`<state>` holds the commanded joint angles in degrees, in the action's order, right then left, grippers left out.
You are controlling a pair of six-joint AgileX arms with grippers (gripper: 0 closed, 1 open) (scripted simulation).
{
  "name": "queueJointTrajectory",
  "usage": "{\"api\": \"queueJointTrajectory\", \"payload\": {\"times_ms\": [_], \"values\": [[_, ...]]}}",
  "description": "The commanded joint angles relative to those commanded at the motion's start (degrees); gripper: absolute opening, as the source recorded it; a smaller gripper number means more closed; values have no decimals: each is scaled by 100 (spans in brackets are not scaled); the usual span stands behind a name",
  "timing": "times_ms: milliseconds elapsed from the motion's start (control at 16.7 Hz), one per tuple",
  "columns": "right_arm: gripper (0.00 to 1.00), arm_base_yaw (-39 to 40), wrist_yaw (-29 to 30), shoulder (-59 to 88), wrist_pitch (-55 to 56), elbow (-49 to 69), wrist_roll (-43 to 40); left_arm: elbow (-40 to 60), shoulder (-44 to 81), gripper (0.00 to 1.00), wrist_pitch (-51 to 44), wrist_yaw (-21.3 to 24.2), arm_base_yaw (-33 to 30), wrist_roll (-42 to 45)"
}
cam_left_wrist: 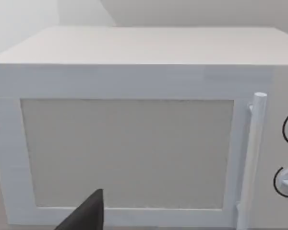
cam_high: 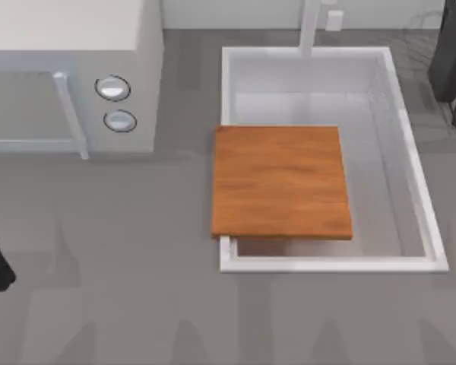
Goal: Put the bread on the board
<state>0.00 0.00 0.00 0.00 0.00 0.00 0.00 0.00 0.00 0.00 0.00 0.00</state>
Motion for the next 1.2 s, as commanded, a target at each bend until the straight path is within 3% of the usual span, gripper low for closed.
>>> {"api": "queueJointTrajectory", "payload": {"times_ms": [240, 480, 1200], "values": [[100, -17, 3, 185, -143, 169, 6, 0, 0, 100, 0, 0, 0, 0], [100, -91, 3, 1282, -888, 1069, 35, 0, 0, 100, 0, 0, 0, 0], [100, -444, -14, 7879, -4575, 5146, 211, 0, 0, 100, 0, 0, 0, 0]]}}
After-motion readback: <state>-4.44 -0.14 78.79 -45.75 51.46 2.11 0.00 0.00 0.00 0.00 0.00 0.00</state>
